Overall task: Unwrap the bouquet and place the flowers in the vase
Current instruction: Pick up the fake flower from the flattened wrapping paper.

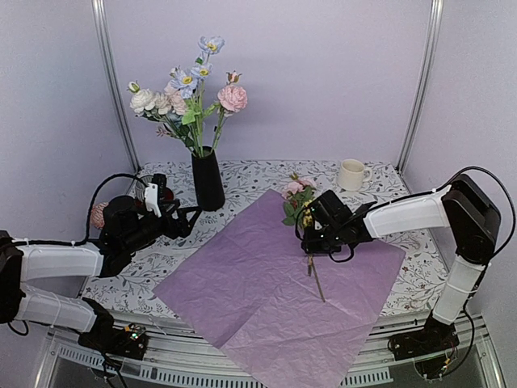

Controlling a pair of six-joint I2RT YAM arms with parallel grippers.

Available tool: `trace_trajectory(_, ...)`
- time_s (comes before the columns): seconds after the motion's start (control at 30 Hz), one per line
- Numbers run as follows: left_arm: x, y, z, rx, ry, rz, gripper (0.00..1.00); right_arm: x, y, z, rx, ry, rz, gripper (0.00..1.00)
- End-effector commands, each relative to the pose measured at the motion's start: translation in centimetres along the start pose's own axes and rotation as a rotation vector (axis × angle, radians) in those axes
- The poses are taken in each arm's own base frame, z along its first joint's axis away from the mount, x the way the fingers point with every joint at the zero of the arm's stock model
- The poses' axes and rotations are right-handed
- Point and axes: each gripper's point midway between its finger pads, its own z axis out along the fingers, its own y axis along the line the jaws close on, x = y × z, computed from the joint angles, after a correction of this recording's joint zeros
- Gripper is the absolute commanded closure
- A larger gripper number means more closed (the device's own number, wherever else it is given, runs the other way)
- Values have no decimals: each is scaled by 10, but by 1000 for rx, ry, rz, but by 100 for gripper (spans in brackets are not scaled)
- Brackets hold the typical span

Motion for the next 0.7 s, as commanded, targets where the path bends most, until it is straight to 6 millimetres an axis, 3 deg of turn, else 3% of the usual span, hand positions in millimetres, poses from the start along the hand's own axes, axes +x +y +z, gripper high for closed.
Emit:
trace_trajectory(0.0, -9, -9, 3, 32, -20, 15, 7, 0, -9, 8, 49, 8, 8, 67)
trace_trajectory(0.17, -9, -9, 3, 30, -19, 17, 7, 5, -12, 14, 55, 23, 16, 68)
trace_trajectory(0.3, -8, -10, 5, 38, -13, 17, 7, 4, -8, 12, 36, 22, 18, 80)
trace_trajectory(0.33, -7, -11, 5, 41, -11, 16, 7, 1, -7, 10, 33, 14, 21, 86)
trace_trajectory(0.5, -6, -11, 6, 41, -6, 17, 8, -15, -5, -11, 20, -58, 32, 90)
trace_trajectory(0.67, -7, -11, 5, 39, -8, 19, 8, -24, -16, -30, 63, -118, 36, 93)
